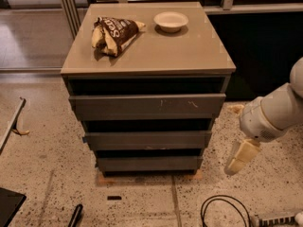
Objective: Open bottom drawer
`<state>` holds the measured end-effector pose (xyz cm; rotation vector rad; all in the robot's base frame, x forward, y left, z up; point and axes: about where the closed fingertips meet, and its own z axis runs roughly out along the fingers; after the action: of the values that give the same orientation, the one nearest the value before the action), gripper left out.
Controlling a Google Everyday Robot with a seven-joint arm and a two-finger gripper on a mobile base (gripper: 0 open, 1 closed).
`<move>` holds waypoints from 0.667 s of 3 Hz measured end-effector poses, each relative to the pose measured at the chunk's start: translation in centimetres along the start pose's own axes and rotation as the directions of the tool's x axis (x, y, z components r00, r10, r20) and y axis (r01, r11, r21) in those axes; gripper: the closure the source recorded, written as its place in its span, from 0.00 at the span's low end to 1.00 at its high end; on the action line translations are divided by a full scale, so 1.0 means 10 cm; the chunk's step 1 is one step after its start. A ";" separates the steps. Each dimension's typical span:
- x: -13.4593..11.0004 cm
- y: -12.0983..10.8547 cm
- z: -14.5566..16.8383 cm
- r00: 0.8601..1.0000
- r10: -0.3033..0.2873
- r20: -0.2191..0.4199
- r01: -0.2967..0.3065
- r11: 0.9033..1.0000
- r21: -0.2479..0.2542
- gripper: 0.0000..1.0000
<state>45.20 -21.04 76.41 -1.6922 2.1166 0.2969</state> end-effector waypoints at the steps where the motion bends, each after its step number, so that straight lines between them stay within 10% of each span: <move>1: 0.27 0.05 0.87 0.989 0.035 0.147 -0.031 0.999 -0.029 0.00; 2: 0.40 -0.05 1.70 0.964 0.078 0.253 -0.075 0.997 -0.024 0.00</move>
Offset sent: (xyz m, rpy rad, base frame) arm 0.0679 0.0520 -0.2663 0.4020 -0.0624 -0.1094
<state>48.16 -17.64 59.56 -1.4929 1.9956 0.5241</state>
